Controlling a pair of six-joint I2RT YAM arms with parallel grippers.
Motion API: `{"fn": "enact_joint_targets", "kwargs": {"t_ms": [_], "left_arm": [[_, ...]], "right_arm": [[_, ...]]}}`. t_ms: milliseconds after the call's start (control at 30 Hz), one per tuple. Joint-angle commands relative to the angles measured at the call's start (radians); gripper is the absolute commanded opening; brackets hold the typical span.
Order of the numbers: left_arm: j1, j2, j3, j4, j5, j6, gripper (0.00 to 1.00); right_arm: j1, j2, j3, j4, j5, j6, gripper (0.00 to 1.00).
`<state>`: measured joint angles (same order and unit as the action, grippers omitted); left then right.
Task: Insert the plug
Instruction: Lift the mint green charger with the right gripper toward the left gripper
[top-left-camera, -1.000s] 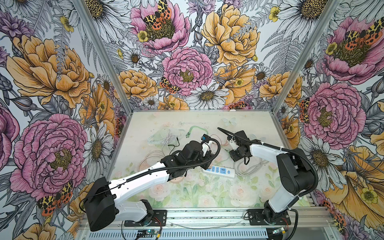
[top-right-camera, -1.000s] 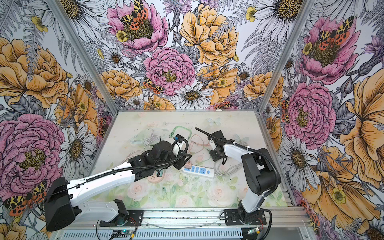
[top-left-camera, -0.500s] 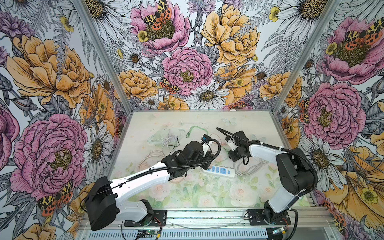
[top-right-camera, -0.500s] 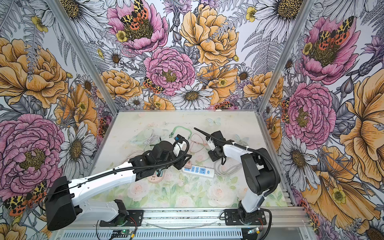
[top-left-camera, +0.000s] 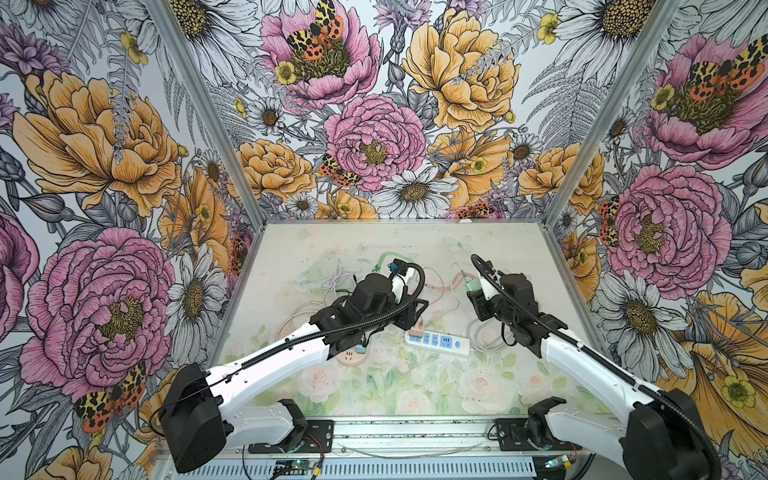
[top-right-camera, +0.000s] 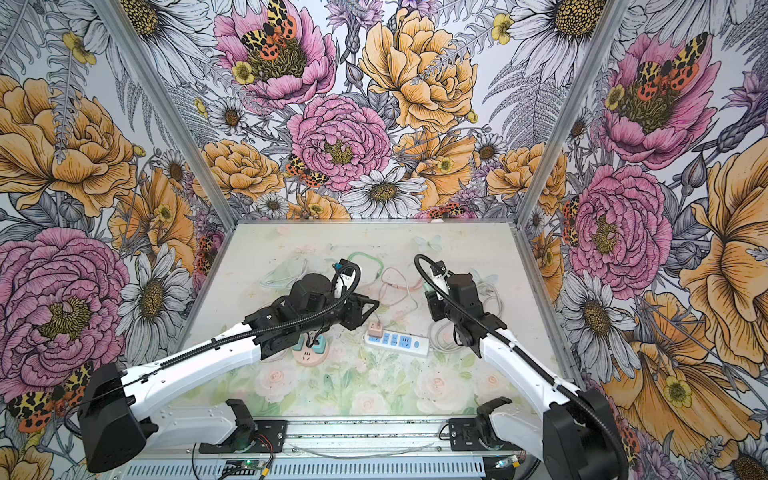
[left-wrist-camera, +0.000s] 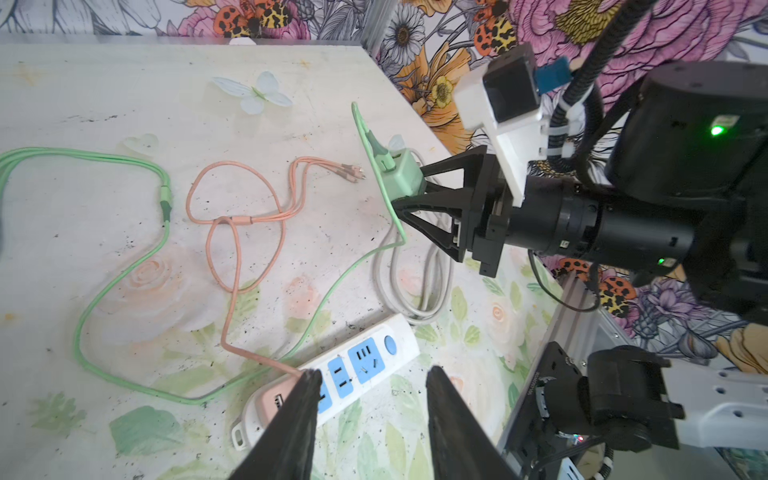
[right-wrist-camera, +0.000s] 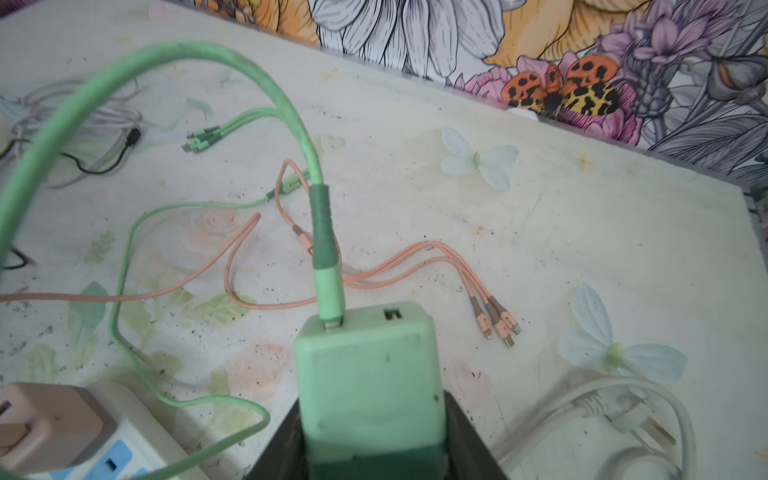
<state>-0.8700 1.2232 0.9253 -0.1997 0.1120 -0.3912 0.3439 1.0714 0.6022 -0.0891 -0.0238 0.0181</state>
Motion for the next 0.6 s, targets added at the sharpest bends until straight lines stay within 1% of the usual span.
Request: {"fn": "enact_joint_targets", "kwargs": {"t_ms": [0, 67, 167, 233, 300, 433, 567], "left_arm": [[0.002, -0.007, 0.005, 0.052, 0.108, -0.037, 0.46], [0.0, 0.001, 0.001, 0.078, 0.146, -0.045, 0.48], [-0.003, 0.013, -0.003, 0.105, 0.156, -0.063, 0.5], [-0.003, 0.028, 0.003, 0.116, 0.162, -0.07, 0.51], [-0.013, 0.045, 0.016, 0.122, 0.163, -0.071, 0.51], [-0.038, 0.079, 0.053, 0.125, 0.143, -0.067, 0.51], [-0.041, 0.109, 0.079, 0.135, 0.14, -0.072, 0.51]], "right_arm": [[0.011, -0.108, -0.062, 0.162, -0.025, 0.103, 0.0], [0.02, -0.144, -0.072, 0.151, -0.037, 0.121, 0.0], [0.043, -0.163, -0.049, 0.077, -0.018, 0.123, 0.0], [0.065, -0.186, -0.056, 0.074, -0.005, 0.145, 0.0], [0.09, -0.217, -0.078, 0.099, -0.003, 0.171, 0.0], [0.139, -0.268, -0.085, 0.083, 0.06, 0.217, 0.0], [0.181, -0.298, -0.082, 0.072, 0.062, 0.241, 0.0]]}}
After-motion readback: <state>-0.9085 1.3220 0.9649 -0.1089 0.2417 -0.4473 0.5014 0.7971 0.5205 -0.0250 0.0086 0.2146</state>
